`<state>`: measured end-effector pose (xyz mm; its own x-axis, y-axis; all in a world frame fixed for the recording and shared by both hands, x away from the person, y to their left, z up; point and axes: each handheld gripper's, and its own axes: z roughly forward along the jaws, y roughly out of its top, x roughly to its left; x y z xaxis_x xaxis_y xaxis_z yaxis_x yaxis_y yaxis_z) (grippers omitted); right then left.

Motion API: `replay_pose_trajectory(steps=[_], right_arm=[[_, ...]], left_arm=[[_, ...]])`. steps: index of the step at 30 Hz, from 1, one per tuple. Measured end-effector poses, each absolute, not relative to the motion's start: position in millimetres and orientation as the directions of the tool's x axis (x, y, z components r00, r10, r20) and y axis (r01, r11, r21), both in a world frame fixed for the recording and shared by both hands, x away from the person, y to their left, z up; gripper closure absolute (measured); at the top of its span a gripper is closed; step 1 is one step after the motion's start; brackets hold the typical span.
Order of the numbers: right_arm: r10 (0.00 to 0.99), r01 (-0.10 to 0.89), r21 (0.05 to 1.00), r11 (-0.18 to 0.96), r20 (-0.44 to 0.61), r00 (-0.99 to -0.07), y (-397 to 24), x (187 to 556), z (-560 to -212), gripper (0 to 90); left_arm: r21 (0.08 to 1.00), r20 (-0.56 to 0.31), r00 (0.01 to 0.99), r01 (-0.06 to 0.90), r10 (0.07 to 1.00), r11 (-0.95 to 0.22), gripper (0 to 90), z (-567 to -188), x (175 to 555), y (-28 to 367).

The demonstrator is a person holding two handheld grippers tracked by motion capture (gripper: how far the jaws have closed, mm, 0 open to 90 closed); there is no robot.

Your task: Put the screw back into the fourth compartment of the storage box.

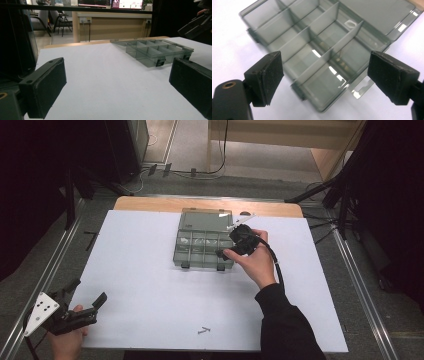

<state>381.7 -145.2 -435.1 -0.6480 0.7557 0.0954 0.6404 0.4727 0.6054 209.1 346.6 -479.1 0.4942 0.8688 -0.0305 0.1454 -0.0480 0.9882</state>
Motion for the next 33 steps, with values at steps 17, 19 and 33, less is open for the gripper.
replay_pose_trajectory(steps=[17,19,33], right_arm=[[0.715,0.584,0.644,0.494,0.080,-0.694,-142,322,-438,19.4],[0.712,0.585,0.640,0.497,0.085,-0.697,-142,316,-441,20.2],[0.651,0.564,0.631,0.533,0.121,-0.750,-132,267,-469,27.6]], left_arm=[[0.988,-0.027,0.499,0.145,0.866,-0.053,1.2,-479,209,345],[0.988,-0.027,0.499,0.145,0.866,-0.053,1.2,-479,209,345],[0.988,-0.025,0.500,0.146,0.865,-0.056,1.1,-479,209,344]])
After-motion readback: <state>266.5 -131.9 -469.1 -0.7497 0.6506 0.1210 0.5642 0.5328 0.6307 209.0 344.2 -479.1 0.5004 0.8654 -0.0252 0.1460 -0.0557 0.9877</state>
